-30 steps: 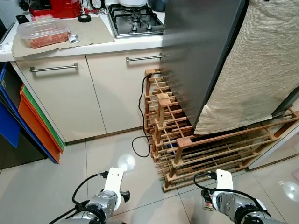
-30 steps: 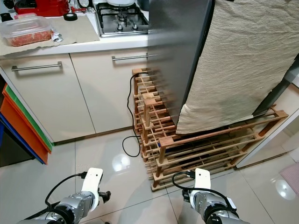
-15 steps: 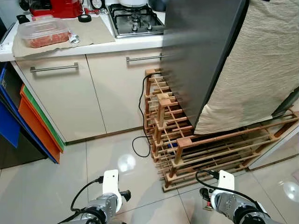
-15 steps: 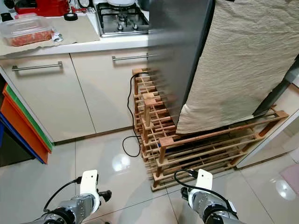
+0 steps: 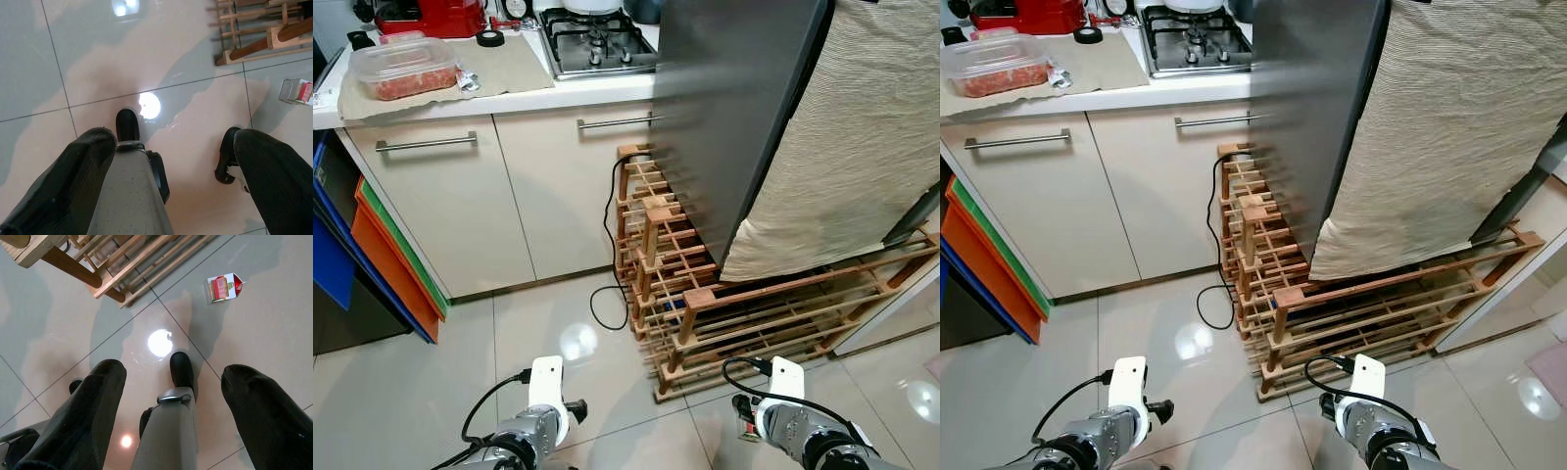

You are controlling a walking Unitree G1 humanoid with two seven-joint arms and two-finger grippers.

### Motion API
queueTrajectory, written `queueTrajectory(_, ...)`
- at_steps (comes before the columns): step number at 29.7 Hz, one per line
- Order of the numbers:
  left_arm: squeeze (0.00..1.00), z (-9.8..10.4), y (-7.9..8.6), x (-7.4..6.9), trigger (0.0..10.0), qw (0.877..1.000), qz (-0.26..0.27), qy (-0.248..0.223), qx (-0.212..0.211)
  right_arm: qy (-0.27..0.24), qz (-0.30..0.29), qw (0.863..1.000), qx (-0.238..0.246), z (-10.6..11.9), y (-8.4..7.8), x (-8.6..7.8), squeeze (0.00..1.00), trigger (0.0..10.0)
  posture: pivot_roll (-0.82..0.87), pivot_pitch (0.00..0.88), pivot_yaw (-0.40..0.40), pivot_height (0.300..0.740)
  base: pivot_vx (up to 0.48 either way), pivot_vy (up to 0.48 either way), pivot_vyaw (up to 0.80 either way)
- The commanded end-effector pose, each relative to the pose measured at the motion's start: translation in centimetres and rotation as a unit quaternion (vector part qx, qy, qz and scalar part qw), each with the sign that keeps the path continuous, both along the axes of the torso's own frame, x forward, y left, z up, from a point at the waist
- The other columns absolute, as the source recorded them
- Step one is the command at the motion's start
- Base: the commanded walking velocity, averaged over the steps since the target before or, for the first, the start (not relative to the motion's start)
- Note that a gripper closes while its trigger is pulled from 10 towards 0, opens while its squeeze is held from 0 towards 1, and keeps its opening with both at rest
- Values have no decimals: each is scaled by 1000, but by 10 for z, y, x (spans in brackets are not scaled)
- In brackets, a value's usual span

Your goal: Restocking fridge

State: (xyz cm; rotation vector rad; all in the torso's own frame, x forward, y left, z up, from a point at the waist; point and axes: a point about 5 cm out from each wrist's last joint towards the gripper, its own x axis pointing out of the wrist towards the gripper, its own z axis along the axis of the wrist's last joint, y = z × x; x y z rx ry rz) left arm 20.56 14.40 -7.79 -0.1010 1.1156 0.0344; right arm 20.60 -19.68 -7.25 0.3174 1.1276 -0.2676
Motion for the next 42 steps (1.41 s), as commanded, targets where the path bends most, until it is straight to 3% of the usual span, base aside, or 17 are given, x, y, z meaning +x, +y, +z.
queueTrajectory(1, 0, 2, 0, 4, 10000, 1000, -8, -5, 5, -3, -8, 1000, -3, 2, -2, 3, 0, 10000, 47, 0, -15, 740, 0, 0, 0)
queueTrajectory(11, 0, 3, 1, 5, 10000, 999, -35, -8, 18, 2, -8, 1000, -5, 2, -2, 2, 0, 10000, 44, 0, -14, 740, 0, 0, 0)
queueTrajectory(42, 0, 3, 0, 5, 10000, 999, -36, -8, 18, 2, -6, 1000, -5, 2, -2, 3, 0, 10000, 43, 0, -15, 740, 0, 0, 0)
